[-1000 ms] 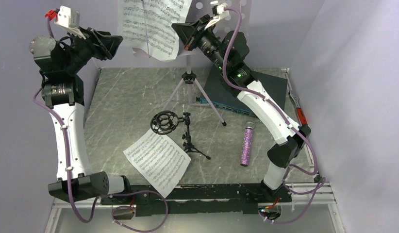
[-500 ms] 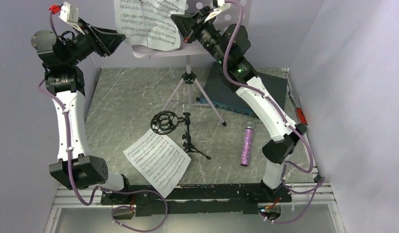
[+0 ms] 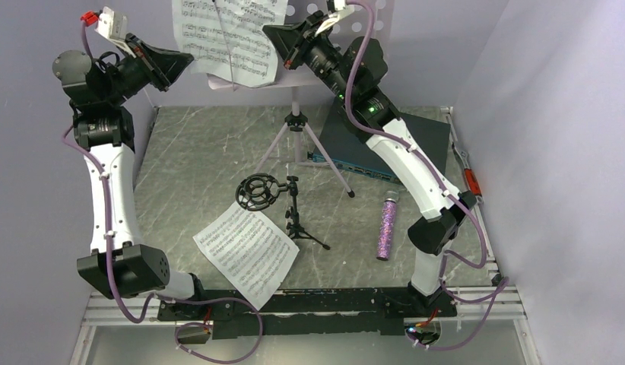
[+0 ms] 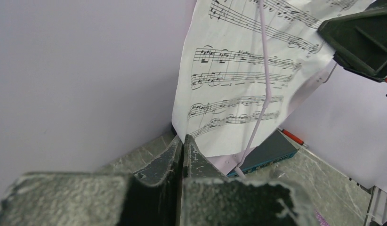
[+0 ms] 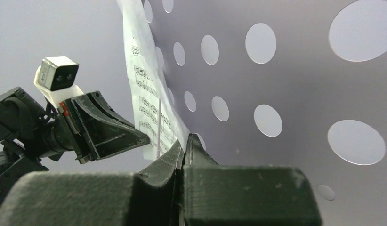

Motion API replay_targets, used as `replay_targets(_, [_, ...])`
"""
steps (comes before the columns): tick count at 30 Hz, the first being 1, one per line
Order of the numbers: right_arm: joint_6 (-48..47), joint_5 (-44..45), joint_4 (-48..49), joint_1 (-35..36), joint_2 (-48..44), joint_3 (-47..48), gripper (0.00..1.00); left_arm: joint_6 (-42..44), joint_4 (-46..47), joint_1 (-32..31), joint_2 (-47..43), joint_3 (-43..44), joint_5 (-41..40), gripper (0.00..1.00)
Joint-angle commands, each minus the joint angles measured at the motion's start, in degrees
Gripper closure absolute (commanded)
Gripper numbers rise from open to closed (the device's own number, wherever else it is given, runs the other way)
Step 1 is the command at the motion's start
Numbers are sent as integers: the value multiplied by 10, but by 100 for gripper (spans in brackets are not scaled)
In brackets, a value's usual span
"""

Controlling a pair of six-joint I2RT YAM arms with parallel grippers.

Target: Set up the instrument practice props

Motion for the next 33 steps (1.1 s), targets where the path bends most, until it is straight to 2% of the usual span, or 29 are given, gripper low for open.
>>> replay_targets(1, [-3,-3,16,-1,-2,27,100,19,-6,3,-36,-27,-22,96])
replay_targets(10, [1,-2,29,-1,3,30,93,-16,47,2,-77,-115,-72,97])
replay_targets(15, [2,-2,39,-2,1,28,78,-67,114,3,-88,-153,-95,97])
replay_targets(19, [3,-3,44,-1,-8,14,73,-120,184,3,-92,-176,-116,97])
replay_targets(33, [-5,6,47,-2,-31,-34,72,-226,300,2,-89,-196,-128,97])
